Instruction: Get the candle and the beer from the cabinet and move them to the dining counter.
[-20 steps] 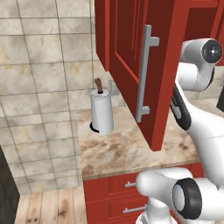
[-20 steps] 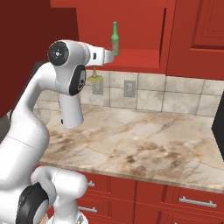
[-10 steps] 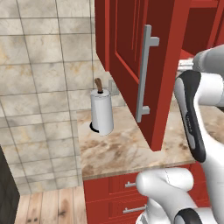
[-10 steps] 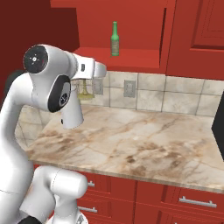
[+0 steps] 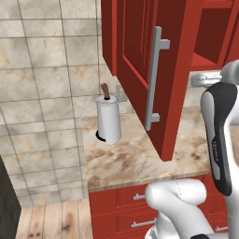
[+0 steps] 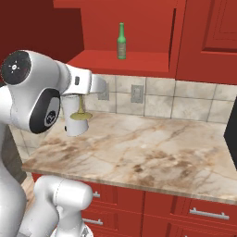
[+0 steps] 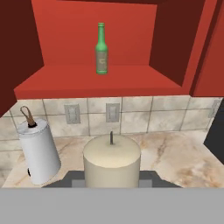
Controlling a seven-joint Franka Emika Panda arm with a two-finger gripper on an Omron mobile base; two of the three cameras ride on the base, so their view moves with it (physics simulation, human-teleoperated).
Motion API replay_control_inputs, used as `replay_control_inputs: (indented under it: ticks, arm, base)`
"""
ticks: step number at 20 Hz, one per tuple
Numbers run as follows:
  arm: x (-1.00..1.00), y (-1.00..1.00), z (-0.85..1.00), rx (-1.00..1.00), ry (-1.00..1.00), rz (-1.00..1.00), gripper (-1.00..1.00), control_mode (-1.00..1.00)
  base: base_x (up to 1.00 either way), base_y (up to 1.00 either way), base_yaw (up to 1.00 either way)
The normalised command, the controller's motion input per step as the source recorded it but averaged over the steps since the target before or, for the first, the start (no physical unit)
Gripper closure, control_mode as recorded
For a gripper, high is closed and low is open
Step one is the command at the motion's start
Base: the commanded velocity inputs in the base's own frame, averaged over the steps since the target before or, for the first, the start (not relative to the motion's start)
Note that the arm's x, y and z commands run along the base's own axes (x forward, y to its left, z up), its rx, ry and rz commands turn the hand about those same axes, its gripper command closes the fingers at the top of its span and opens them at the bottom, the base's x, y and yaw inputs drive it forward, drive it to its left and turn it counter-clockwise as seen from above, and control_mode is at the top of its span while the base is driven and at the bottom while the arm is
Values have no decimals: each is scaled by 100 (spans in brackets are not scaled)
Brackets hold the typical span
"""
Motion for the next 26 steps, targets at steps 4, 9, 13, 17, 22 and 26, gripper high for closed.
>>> replay_control_inputs:
  ticks: [4, 9, 13, 17, 22, 26]
  arm:
    - [-33, 9, -4, 0, 0, 0, 100, -100]
    - [-11, 14, 0, 0, 0, 0, 100, -100]
    - [0, 5, 0, 0, 0, 0, 100, -100]
    - [0, 0, 0, 0, 0, 0, 100, -100]
    - [0, 0, 0, 0, 0, 0, 100, -100]
    - [0, 0, 0, 0, 0, 0, 100, -100]
  base:
    - [0, 0, 0]
    - [0, 0, 0]
    - [0, 0, 0]
    - [0, 0, 0]
    - [0, 0, 0]
    - [0, 0, 0]
